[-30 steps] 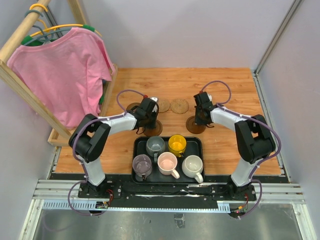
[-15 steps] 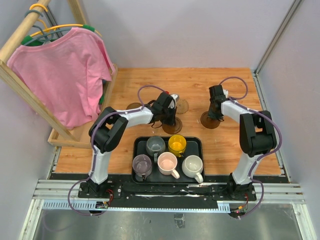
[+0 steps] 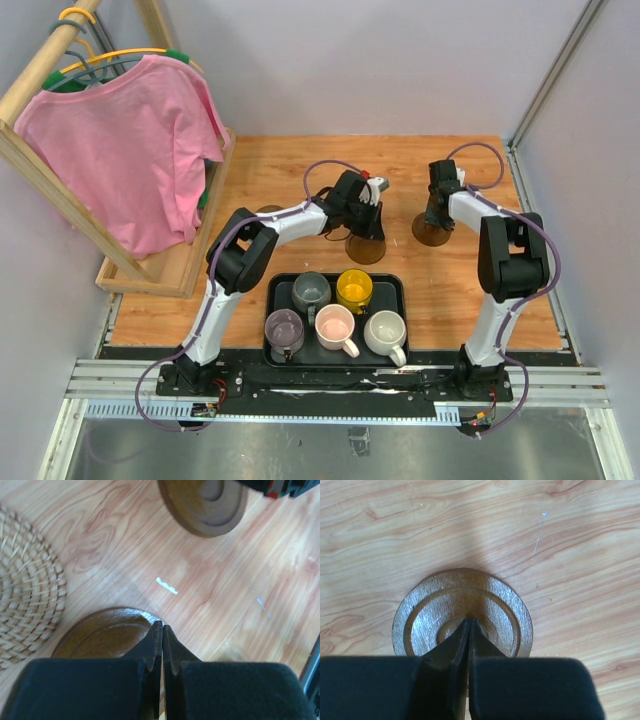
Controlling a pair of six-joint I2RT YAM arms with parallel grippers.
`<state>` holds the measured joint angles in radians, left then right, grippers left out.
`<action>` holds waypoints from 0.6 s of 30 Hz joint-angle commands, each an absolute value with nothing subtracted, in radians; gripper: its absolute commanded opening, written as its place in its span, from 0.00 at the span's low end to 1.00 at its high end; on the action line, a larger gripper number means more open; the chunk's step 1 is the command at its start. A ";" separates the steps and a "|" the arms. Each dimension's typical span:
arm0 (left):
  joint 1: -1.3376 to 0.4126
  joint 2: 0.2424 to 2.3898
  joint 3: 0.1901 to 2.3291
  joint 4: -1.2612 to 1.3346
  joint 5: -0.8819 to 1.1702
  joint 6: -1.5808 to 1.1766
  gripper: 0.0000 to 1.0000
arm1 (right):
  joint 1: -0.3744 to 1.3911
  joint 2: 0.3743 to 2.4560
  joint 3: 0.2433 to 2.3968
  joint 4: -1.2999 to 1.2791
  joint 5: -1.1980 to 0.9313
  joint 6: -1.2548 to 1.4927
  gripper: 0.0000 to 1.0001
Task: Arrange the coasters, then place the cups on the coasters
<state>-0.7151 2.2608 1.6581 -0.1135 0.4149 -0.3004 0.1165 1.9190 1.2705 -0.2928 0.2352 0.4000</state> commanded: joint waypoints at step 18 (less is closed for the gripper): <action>-0.622 1.762 1.154 0.095 0.064 -0.362 0.08 | 0.455 1.677 1.123 -0.252 0.102 0.256 0.04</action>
